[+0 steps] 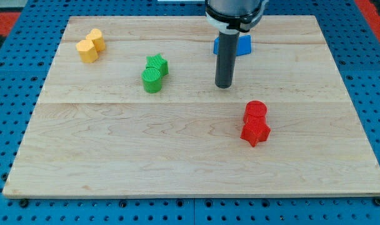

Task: Slide the red star to the bottom center

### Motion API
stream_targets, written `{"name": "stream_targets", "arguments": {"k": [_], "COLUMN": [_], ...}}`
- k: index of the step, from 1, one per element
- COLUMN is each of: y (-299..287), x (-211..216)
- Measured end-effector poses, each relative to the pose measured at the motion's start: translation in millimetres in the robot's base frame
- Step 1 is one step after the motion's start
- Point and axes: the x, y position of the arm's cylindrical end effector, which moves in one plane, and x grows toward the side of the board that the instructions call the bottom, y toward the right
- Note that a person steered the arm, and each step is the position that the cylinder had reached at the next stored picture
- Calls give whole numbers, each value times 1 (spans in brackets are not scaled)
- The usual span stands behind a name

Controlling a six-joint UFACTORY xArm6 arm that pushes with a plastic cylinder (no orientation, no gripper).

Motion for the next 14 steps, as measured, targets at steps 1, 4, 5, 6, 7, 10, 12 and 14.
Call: {"name": "stream_targets", "arguments": {"k": [1, 4, 5, 6, 7, 10, 12, 14], "y": [-11, -53, -53, -51, -56, -51, 163, 47], "x": [3, -8, -7, 17, 24, -66, 29, 103]}}
